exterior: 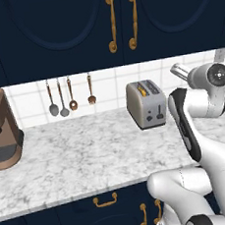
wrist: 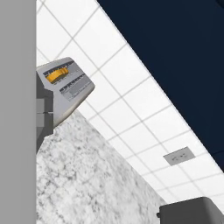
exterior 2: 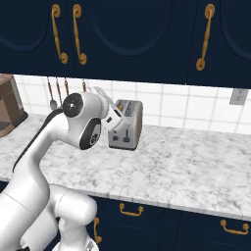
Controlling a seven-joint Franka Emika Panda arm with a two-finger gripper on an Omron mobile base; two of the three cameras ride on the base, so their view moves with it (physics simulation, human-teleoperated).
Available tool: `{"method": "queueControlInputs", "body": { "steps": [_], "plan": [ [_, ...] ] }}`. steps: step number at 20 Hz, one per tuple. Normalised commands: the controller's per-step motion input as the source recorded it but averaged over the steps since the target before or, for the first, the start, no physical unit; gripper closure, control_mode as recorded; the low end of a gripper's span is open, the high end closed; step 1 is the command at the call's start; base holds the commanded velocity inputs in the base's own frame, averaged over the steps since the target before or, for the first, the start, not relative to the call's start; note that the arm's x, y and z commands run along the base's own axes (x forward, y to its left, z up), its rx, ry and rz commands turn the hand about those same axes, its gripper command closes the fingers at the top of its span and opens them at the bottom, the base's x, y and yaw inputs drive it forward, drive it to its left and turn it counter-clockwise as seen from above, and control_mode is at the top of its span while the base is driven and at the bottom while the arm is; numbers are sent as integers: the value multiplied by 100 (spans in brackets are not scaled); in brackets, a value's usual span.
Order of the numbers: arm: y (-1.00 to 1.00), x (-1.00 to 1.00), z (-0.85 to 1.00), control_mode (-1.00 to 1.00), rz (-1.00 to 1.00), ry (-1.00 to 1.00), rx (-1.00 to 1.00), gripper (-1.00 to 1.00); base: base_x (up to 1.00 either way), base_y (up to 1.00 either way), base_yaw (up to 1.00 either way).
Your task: Start the toaster. Once the lever pops up, take the bread to the plate on the dining counter.
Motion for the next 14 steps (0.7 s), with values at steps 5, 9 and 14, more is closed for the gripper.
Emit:
{"method": "queueControlInputs", "body": {
  "steps": [5, 9, 14],
  "plan": [
    [0, 0, 0, -100, 0, 0, 0, 100, 0, 0, 0],
    [0, 0, 0, -100, 0, 0, 0, 100, 0, 0, 0],
    [0, 0, 0, -100, 0, 0, 0, 100, 0, 0, 0]
  ]
}}
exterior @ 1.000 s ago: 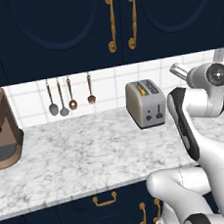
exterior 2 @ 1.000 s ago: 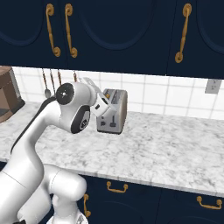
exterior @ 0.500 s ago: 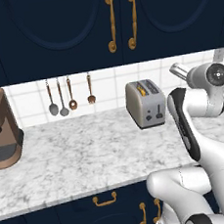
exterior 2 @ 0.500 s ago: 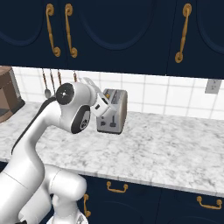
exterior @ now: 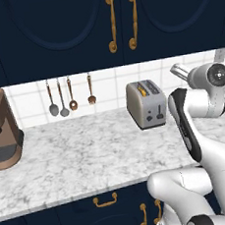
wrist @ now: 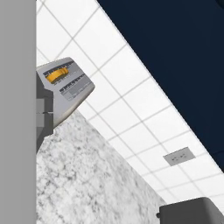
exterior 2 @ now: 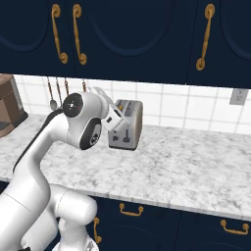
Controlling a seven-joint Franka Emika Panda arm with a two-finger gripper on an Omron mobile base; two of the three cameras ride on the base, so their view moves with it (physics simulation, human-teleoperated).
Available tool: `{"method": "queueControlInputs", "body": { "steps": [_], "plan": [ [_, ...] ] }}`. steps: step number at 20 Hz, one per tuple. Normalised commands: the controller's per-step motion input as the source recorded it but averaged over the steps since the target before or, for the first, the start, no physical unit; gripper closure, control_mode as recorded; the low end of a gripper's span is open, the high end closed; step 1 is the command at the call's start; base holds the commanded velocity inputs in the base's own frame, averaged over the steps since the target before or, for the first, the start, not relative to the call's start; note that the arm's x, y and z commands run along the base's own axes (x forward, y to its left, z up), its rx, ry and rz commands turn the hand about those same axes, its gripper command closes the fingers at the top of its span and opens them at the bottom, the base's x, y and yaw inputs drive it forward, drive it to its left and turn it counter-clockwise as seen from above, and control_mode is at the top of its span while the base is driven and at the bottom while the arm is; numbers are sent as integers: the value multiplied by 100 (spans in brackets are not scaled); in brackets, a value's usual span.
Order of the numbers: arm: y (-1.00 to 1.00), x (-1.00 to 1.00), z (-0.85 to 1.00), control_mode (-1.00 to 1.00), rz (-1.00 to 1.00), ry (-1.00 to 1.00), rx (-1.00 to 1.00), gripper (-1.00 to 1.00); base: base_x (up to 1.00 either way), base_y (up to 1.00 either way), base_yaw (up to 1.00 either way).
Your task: Start the toaster. Once the lever pops up, take the bread to the plate on the dining counter.
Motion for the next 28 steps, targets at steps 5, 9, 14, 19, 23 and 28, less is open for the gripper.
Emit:
{"method": "queueControlInputs", "body": {
  "steps": [5, 9, 14, 19, 23, 28],
  "plan": [
    [0, 0, 0, -100, 0, 0, 0, 100, 0, 0, 0],
    [0, 0, 0, -100, 0, 0, 0, 100, 0, 0, 0],
    [0, 0, 0, -100, 0, 0, 0, 100, 0, 0, 0],
    [0, 0, 0, -100, 0, 0, 0, 100, 0, 0, 0],
    [0, 0, 0, -100, 0, 0, 0, 100, 0, 0, 0],
    [0, 0, 0, -100, 0, 0, 0, 100, 0, 0, 0]
  ]
}}
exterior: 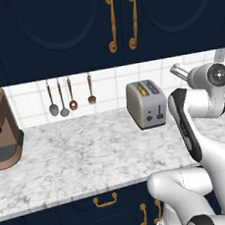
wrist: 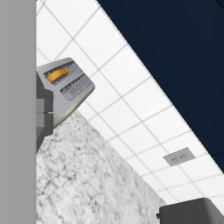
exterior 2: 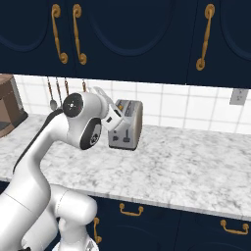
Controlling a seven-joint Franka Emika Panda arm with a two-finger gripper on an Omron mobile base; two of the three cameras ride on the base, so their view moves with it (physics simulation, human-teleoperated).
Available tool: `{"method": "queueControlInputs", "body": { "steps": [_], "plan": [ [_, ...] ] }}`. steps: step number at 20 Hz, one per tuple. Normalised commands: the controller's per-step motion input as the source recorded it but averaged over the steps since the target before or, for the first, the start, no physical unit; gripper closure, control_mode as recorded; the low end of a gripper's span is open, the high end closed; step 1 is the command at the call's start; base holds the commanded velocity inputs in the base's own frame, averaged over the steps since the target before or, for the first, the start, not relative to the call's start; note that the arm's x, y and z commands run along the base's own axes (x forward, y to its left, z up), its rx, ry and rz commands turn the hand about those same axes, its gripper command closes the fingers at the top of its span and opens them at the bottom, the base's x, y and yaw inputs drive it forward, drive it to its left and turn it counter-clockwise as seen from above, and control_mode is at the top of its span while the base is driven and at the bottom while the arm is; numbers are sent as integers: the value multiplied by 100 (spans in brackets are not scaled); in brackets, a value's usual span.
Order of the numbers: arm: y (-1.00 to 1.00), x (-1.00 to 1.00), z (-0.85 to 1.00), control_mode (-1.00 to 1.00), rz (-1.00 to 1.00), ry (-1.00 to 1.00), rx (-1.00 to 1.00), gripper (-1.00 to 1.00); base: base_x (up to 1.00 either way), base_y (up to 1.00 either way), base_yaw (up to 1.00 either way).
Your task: Start the toaster. Once the lever pops up, take the bread to the plate on the dining counter.
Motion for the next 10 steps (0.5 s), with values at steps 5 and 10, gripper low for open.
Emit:
{"method": "queueControlInputs", "body": {
  "steps": [5, 10],
  "plan": [
    [0, 0, 0, -100, 0, 0, 0, 100, 0, 0, 0],
    [0, 0, 0, -100, 0, 0, 0, 100, 0, 0, 0]
  ]
}}
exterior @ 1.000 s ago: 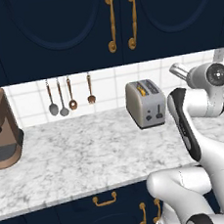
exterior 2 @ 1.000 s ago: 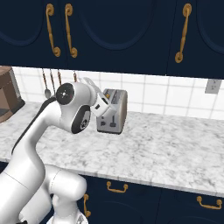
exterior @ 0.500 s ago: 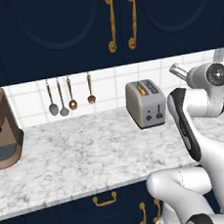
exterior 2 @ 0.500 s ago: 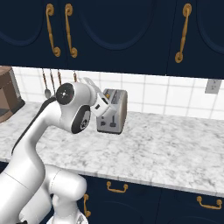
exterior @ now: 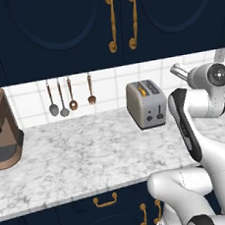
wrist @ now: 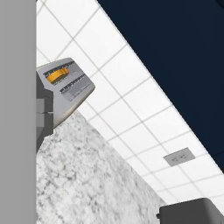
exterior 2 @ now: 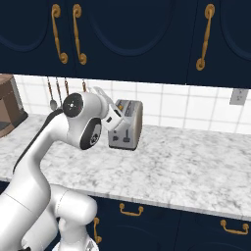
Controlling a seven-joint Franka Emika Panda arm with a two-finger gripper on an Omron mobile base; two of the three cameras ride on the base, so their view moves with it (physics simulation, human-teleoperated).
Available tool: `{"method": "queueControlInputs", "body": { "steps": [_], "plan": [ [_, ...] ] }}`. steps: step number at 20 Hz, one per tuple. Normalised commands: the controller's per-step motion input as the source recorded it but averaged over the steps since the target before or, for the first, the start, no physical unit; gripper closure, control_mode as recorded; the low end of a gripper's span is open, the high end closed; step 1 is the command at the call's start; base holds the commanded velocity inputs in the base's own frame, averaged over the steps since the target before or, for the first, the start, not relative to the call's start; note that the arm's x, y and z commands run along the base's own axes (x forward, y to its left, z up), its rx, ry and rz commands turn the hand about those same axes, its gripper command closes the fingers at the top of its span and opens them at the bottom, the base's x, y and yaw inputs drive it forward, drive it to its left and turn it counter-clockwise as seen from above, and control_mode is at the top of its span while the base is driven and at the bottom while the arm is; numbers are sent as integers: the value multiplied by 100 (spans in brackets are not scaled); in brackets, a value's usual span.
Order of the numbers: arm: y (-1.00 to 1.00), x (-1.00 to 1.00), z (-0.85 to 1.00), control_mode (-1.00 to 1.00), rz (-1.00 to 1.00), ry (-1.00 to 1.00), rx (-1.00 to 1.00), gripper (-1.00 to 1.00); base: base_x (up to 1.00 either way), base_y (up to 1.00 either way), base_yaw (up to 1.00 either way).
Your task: Start the toaster. Once the lever pops up, take the bread to the plate on the dining counter.
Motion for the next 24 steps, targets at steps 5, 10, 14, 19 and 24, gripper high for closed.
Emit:
{"method": "queueControlInputs", "body": {
  "steps": [5, 10, 14, 19, 24],
  "plan": [
    [0, 0, 0, -100, 0, 0, 0, 100, 0, 0, 0],
    [0, 0, 0, -100, 0, 0, 0, 100, 0, 0, 0],
    [0, 0, 0, -100, 0, 0, 0, 100, 0, 0, 0],
    [0, 0, 0, -100, 0, 0, 0, 100, 0, 0, 0],
    [0, 0, 0, -100, 0, 0, 0, 100, 0, 0, 0]
  ]
}}
